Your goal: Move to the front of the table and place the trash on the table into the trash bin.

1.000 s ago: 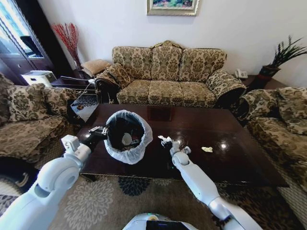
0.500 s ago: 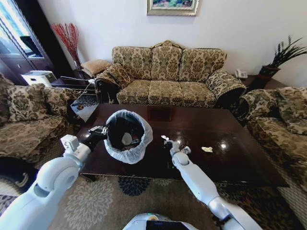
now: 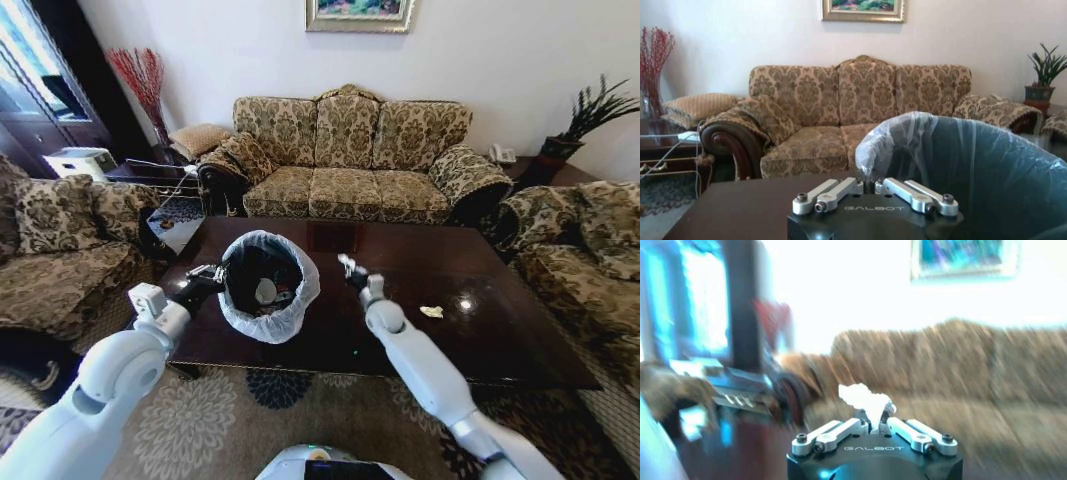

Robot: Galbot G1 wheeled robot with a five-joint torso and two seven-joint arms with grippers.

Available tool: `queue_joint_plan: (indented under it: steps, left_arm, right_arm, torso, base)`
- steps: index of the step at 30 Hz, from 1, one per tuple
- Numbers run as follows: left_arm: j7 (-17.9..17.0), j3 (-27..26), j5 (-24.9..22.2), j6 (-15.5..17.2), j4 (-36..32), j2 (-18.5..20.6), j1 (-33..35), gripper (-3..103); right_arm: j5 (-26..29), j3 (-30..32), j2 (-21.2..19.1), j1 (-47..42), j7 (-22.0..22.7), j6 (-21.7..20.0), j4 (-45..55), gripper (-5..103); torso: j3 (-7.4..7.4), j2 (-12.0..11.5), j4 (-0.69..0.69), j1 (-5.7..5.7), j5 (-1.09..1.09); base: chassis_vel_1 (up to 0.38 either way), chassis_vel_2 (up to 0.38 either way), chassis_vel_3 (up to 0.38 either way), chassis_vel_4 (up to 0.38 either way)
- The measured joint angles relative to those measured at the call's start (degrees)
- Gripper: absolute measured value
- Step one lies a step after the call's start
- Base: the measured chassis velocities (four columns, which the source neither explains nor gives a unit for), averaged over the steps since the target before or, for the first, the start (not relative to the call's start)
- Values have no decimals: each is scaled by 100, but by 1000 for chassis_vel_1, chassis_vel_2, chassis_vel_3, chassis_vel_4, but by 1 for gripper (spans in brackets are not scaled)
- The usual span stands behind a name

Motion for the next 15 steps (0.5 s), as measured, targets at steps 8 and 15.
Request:
queue_joint_plan:
  steps: [8, 15]
  left_arm:
    - [49, 56, 95, 5, 2, -17, 39, 3]
    - [47, 27, 99, 22, -29, -23, 62, 3]
  right_arm:
    - [1328, -1102, -571, 1408, -96, -691, 1724, 0]
    - [2189, -2349, -740, 1993, 50, -1087, 2471, 0]
  torso:
    - [0, 0, 0, 0, 1]
    - [0, 0, 2, 0, 1]
  base:
    - [0, 0, 0, 0]
    - [0, 0, 0, 0]
